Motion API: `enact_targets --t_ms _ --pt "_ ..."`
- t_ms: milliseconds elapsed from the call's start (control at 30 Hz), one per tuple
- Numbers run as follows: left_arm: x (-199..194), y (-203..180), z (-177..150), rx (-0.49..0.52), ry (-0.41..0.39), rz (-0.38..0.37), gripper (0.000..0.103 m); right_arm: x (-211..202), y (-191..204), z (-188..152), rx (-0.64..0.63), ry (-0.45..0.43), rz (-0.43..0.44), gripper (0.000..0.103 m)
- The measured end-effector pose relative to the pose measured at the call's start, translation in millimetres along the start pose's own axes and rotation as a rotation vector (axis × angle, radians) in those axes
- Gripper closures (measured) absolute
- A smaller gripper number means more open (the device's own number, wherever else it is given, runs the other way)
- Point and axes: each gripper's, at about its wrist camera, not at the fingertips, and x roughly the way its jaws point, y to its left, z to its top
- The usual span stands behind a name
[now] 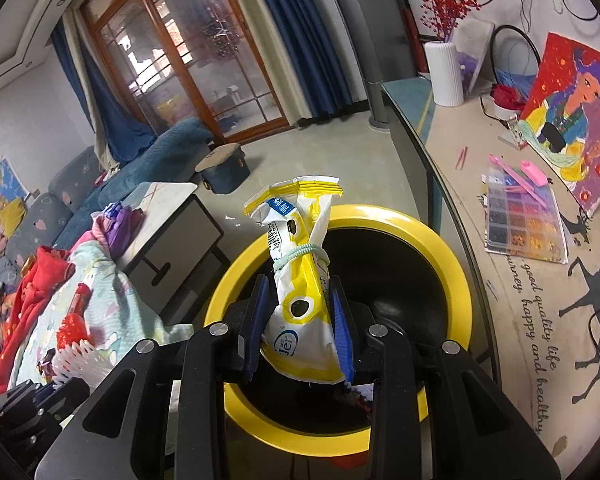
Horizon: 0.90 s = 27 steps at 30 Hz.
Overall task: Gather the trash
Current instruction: 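Carry the white net and yellow-white snack bag over the yellow bin with both tools, then open both tools over the yellow bin to drop the net and snack bag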
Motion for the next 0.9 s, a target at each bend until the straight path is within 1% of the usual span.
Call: enact_targets --t_ms 300,633,733,833,900 --pt "29 -11 6 0.038 0.062 0.001 0.092 14 -14 -7 0.017 0.049 -0.009 0.074" --pt "56 -17 10 0.041 0.121 0.004 0.092 29 -30 -17 0.052 0.107 -0.030 0.073" --pt "62 -20 11 0.037 0.126 -0.001 0.092 31 -34 -18 0.062 0.118 -0.030 0.072" --pt "63 -21 11 0.036 0.125 -0.005 0.092 32 -37 -19 0.075 0.123 -0.035 0.067" --pt "62 -21 11 0.033 0.118 -0.007 0.090 32 -39 -20 0.086 0.127 -0.037 0.065"
